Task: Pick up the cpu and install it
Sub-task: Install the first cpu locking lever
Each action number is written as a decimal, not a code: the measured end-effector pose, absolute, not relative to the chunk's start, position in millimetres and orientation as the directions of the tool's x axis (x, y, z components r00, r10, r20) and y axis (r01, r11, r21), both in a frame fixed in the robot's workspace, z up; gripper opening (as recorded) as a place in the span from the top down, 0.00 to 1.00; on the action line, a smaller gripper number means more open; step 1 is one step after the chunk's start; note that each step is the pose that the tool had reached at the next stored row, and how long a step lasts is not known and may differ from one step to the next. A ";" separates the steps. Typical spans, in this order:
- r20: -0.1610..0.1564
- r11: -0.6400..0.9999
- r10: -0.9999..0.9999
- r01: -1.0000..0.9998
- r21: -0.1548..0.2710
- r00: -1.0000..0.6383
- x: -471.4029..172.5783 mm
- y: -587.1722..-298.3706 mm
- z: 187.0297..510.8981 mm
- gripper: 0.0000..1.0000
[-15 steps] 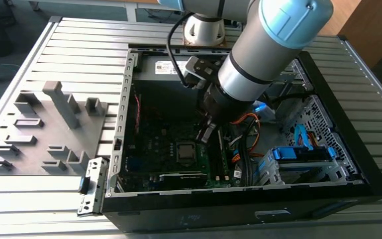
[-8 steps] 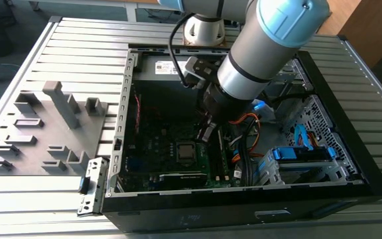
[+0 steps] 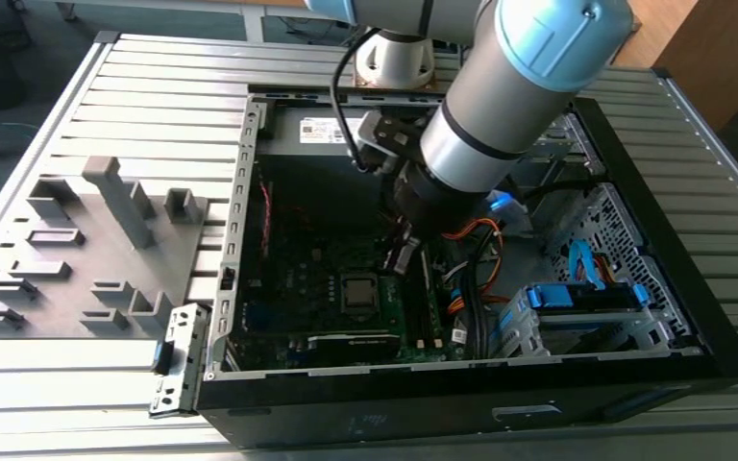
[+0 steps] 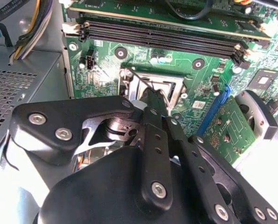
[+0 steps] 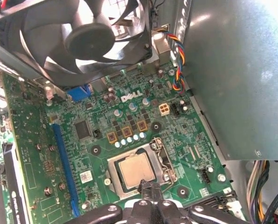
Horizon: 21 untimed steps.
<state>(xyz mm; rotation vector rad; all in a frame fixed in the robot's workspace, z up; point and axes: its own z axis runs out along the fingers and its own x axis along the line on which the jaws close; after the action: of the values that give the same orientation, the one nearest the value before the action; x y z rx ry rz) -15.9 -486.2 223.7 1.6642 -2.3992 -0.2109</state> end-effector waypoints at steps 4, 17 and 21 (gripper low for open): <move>0.079 0.338 -0.941 -0.909 0.243 -0.329 -14.5 -485.4 223.8 0.89; 0.050 0.284 -0.959 -0.925 0.253 -0.280 -14.0 -484.3 221.2 0.89; 0.051 0.281 -0.960 -0.926 0.253 -0.277 -14.2 -484.3 221.0 0.89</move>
<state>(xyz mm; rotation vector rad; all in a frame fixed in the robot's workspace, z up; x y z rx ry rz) -14.2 -484.3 221.0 1.7576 -2.3525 -0.2572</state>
